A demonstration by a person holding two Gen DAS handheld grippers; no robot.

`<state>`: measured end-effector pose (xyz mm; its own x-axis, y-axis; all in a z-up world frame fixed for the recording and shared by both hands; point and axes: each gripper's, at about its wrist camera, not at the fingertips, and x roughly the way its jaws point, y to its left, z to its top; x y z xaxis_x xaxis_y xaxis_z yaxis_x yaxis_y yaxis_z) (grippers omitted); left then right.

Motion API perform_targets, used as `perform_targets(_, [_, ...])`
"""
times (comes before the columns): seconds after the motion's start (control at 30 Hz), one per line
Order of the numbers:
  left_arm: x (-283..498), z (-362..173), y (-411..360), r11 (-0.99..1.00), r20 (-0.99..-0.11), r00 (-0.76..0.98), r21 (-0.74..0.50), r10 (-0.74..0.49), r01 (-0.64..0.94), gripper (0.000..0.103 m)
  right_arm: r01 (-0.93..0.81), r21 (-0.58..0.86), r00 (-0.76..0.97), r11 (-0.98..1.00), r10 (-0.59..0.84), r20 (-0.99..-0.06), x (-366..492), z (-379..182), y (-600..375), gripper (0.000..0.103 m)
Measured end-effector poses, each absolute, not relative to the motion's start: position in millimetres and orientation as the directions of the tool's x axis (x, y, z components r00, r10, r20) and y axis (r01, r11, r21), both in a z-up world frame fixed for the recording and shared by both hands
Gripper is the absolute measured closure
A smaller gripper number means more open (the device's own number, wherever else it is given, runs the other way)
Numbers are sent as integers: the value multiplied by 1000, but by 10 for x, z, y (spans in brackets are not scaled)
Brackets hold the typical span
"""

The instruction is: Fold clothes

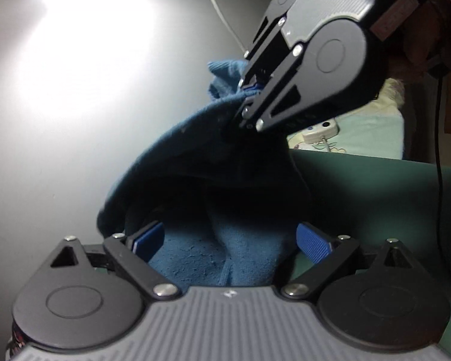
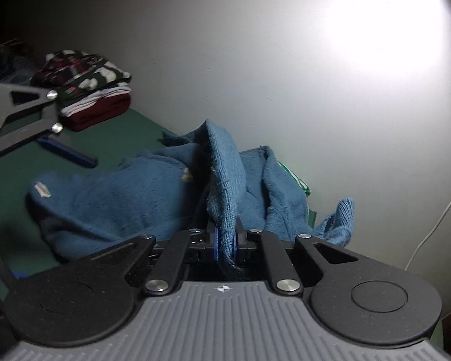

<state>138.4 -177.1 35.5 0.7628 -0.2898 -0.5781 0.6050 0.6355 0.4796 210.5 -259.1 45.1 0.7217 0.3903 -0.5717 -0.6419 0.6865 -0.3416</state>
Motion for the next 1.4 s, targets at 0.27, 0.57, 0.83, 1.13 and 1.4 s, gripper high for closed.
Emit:
perform_targets(0.27, [810,251,-1723,437,-600,707,558,-374,705,7,-772,-378,608,510,420,-674,1193,371,-2428,98])
perform_targets(0.57, [761,-93,-1793,303,-549,744,686,-380,661,9,-819,-376,542,433,371,-754,730,-34,-2379,98])
perform_targets(0.83, [867,-595,-1832,200,-536,771,761,-343,617,48,-831,-349,521,434,383,-763,765,-60,-2419,99])
perform_targets(1.13, [1059,-671,-1899,245,-451,843,817,-295,522,96,-841,-209,455,499,445,-771,1003,62,-2580,81])
perform_targets(1.4, [1045,-362,-1625,598,-432,891,679,-141,425,96,-448,6,652,894,331,-683,2002,190,-3405,42])
